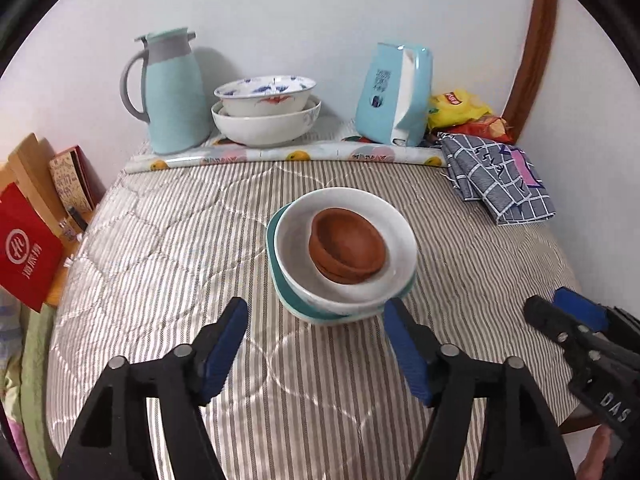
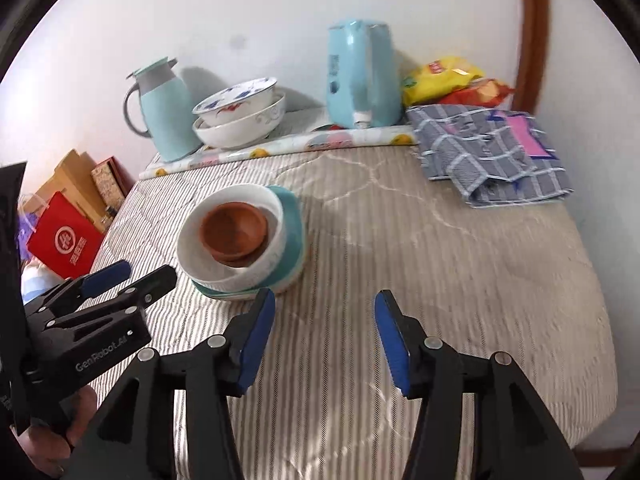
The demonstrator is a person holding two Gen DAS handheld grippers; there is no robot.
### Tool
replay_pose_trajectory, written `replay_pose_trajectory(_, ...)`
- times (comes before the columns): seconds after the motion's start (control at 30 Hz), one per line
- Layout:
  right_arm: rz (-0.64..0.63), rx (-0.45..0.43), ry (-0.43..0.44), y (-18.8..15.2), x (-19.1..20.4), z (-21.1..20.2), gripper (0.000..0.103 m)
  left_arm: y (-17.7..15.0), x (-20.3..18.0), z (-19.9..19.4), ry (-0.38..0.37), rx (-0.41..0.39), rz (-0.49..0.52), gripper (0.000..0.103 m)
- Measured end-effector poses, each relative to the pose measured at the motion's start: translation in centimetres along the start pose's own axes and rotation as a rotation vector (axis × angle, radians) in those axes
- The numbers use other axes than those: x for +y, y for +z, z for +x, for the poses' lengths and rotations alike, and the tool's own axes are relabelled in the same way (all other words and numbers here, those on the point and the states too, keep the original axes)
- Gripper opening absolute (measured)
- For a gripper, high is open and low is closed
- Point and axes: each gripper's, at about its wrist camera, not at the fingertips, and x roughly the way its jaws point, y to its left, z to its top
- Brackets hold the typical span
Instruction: Organize plates and bowls
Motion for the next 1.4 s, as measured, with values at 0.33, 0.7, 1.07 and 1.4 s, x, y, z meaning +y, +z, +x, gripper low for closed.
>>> replay_pose_trajectory(0.33,-0.008,-0.081,-0.059,-2.8,-0.7,-5.6,0.084,-2.0,-2.1,-4.9,-0.012,-0.07,0.02,0.076)
replay_pose_trajectory(0.7,-0.022,-0.121,-0.071,-5.4,-0.3,-8.6,0.084,-4.5,-2.5,-8.2,-0.003,-0.121,0.002,0.091)
replay_pose_trajectory(1.07,-0.017,-0.144,-0.071,-6.1,-0.4,-10.0,0.084,-5.1,-2.1,-9.3,0.013,-0.135,-0.019,0.094)
replay_pose_trajectory(1.4,-0.02,-0.143,-0.08,-6.4,-0.5,-10.5,0.084,-5.2,-2.2,-10.1,0.019,-0.149,-0.017,0.094)
